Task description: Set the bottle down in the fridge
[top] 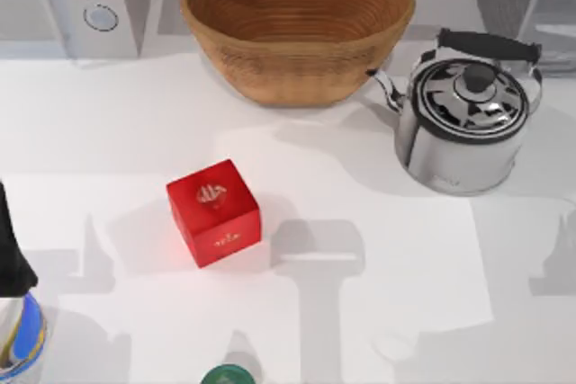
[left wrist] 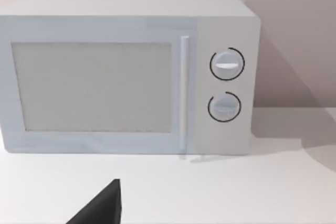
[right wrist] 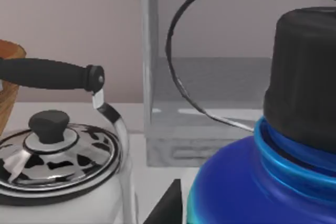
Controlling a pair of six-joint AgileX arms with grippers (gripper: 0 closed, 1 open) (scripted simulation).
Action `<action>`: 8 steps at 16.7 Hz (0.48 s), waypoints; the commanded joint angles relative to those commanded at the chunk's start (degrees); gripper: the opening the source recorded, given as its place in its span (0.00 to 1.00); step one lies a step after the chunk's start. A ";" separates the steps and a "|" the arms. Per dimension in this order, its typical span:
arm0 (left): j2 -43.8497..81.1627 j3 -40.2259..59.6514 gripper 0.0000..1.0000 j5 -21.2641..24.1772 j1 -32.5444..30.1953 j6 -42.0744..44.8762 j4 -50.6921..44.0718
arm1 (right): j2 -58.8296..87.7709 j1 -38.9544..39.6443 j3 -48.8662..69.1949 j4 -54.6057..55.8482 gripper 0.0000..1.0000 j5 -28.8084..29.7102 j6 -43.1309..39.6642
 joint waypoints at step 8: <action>0.00 0.00 1.00 0.00 0.00 0.00 0.00 | 16.80 -2.22 11.49 13.03 0.01 -3.22 1.39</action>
